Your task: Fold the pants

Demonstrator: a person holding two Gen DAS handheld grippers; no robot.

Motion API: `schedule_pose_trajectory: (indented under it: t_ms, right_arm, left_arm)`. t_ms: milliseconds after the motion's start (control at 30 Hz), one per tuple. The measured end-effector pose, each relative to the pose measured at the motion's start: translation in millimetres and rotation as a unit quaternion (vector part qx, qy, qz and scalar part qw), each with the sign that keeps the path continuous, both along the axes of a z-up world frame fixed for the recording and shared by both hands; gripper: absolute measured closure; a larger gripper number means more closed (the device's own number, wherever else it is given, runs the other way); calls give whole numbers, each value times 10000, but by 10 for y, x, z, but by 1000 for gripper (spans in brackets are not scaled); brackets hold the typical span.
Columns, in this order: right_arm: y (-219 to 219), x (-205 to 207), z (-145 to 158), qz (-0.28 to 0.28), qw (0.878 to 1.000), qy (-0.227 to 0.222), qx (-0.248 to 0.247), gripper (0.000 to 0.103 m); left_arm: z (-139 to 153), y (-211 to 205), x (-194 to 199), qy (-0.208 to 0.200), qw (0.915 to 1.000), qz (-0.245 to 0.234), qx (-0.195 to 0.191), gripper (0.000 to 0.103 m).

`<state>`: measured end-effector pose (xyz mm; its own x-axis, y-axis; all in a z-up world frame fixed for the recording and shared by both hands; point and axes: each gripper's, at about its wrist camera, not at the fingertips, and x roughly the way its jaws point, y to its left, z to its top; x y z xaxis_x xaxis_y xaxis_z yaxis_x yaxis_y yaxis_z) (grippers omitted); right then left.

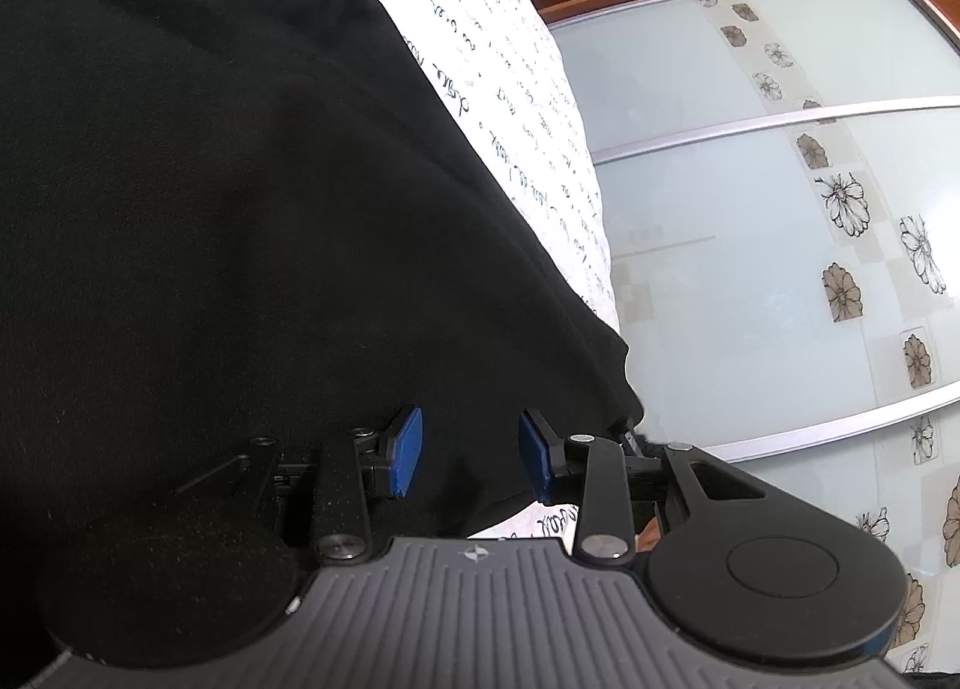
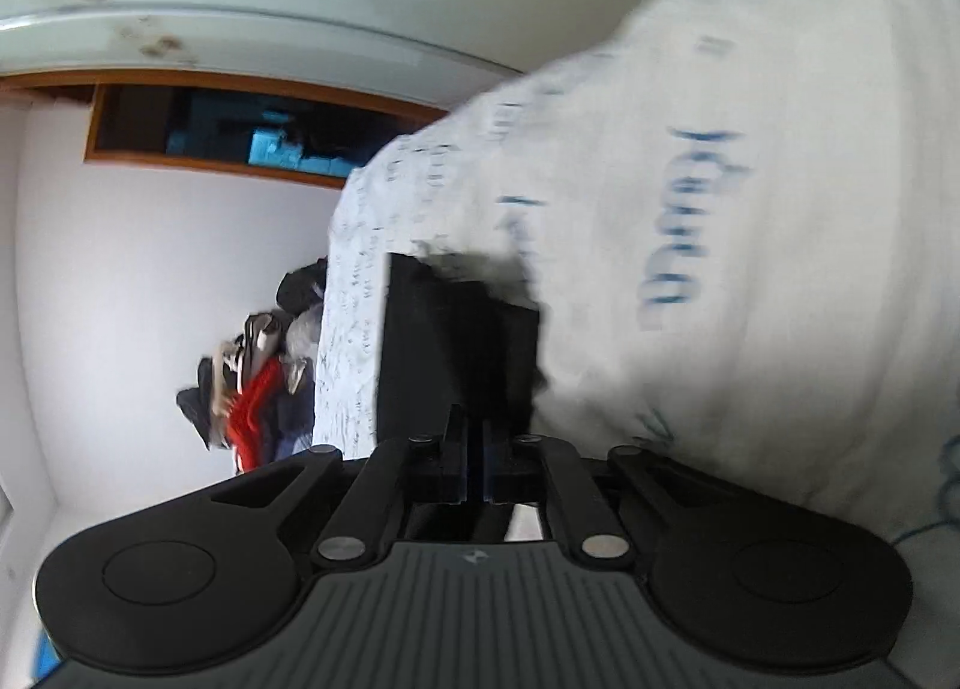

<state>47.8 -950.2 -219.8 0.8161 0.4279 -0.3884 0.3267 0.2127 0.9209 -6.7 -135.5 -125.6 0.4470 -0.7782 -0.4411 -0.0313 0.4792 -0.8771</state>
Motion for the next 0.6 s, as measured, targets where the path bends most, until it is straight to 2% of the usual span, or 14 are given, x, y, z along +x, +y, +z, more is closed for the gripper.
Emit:
schedule_pose_trajectory:
  t_ms: [100, 167, 200, 233, 333, 400, 467, 533, 567, 600]
  right_arm:
    - [-26, 129, 153, 69, 9995, -197, -217, 96]
    - [-72, 207, 163, 165, 9998, 52, -72, 91]
    - [-79, 219, 152, 230, 9995, 215, 15, 84]
    - [-79, 181, 147, 240, 9993, 294, -11, 78]
    - [-31, -34, 201, 145, 9987, 319, -377, 76]
    - [-26, -200, 245, -29, 9978, 327, -576, 76]
    - [-12, -314, 316, -125, 9981, 208, -564, 72]
    - [130, -321, 392, 297, 9987, -199, -352, 69]
    - [239, -238, 413, 643, 9972, -229, -291, 60]
    - [358, -160, 430, 966, 9948, -169, -281, 55]
  left_arm:
    - [47, -24, 13, 88, 9999, 4, 91, 58]
    - [196, -108, 11, 76, 9994, -73, 327, 45]
    - [296, -184, 2, -66, 9984, -196, 530, 32]
    - [398, -276, -14, -253, 9960, -330, 792, 26]
    - [617, -582, -58, -757, 9812, -726, 1619, 26]
    - [666, -731, -60, -895, 9742, -887, 1872, 26]
    - [680, -809, -39, -933, 9726, -936, 1914, 26]
    - [689, -848, -4, -960, 9726, -894, 1917, 26]
    - [699, -866, 11, -1019, 9721, -856, 1930, 26]
    - [710, -896, 9, -1076, 9710, -810, 1977, 26]
